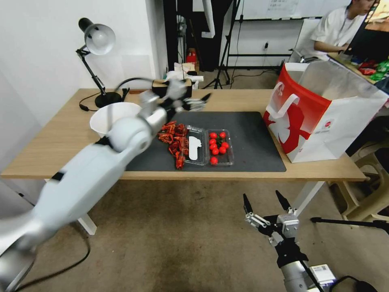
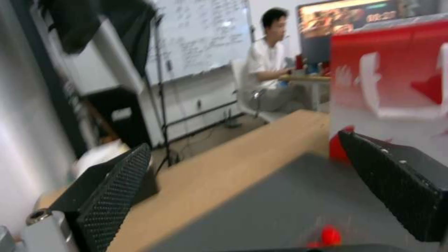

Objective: Pick up the trash from the table and place it into the takeout bag.

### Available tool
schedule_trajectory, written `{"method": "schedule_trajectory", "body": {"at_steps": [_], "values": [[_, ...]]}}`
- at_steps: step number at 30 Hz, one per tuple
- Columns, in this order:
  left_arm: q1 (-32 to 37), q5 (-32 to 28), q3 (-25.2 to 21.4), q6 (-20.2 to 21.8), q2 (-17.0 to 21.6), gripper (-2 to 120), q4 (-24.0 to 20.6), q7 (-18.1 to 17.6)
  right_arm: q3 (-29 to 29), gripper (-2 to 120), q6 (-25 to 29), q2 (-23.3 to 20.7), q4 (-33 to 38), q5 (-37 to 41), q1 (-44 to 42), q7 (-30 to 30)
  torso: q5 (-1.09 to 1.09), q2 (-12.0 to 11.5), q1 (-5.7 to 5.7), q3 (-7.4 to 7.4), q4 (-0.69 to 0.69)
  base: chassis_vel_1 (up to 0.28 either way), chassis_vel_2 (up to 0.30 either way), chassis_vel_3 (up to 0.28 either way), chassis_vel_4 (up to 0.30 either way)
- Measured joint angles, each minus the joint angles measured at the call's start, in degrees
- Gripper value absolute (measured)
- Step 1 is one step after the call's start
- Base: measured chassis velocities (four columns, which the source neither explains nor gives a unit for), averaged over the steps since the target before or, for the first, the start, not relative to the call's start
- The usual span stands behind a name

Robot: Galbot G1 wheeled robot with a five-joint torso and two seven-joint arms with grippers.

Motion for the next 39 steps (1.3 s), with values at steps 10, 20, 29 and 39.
{"method": "schedule_trajectory", "body": {"at_steps": [10,20,29,39], "values": [[28.6,11.9,-17.4,-7.4,-6.0,100,-9.2,0.5,0.1,100,0.0,1.8,-0.1,-0.6,-0.1,-0.1,0.02,0.0,-0.01,-0.01,-0.02,0.0,0.0,0.0,0.0],[52.5,27.1,-27.4,-21.7,-16.8,100,-10.1,2.4,0.3,100,2.3,2.1,-1.2,0.2,-0.2,-0.2,0.08,0.0,-0.01,-0.01,0.0,0.0,0.0,0.0,0.0],[60.3,34.4,-28.3,-31.5,-22.4,100,-7.0,0.6,0.9,100,2.8,0.6,-1.2,3.6,0.1,-2.4,0.06,0.0,0.0,0.0,-0.02,0.0,0.0,0.0,0.0],[61.9,36.1,-29.1,-33.2,-24.5,100,-6.0,-0.6,2.9,100,1.9,-1.8,-0.8,5.2,0.7,-2.0,0.05,0.0,0.0,0.0,-0.02,0.0,0.0,0.0,0.0]]}}
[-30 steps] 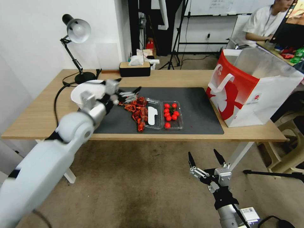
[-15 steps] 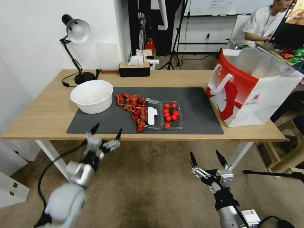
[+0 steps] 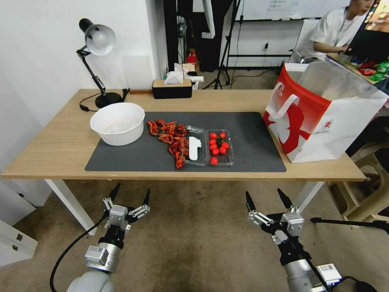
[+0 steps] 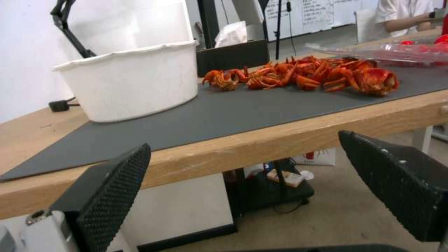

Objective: Pick up the trash from the table and place it into the takeout bag.

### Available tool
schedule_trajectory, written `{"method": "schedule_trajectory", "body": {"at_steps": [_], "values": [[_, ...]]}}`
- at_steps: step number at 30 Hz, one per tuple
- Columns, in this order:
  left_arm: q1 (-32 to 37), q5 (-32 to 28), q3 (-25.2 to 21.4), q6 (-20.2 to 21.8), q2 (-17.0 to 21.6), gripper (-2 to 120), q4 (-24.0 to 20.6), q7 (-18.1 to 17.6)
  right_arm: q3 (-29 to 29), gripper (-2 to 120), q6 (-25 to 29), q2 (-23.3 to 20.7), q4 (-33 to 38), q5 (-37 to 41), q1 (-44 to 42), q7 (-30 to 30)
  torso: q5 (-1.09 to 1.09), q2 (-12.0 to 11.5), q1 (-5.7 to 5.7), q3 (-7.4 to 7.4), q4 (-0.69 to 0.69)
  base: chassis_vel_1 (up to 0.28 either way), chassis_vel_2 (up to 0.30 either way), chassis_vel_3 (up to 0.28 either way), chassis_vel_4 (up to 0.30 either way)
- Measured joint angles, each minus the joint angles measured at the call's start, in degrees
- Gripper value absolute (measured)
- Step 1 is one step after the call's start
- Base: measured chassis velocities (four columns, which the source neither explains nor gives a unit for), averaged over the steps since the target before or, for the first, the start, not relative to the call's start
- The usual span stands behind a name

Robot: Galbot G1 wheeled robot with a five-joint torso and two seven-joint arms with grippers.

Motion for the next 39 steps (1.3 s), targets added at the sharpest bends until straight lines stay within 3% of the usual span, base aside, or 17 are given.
{"method": "schedule_trajectory", "body": {"at_steps": [9,39], "values": [[0.0,-0.7,-0.1,-0.1,0.2,100,0.1,-2.4,0.1,100,-1.6,-1.0,0.9,0.9,-0.2,1.1,0.0,0.0,0.0,0.0,0.01,0.0,0.0,0.0,0.0],[0.3,-2.1,-0.5,-1.2,-0.4,100,-0.2,-2.4,-0.4,100,-1.6,0.2,0.4,-0.1,-0.3,0.6,0.0,0.0,0.0,0.0,0.01,0.0,0.0,0.0,0.0]]}}
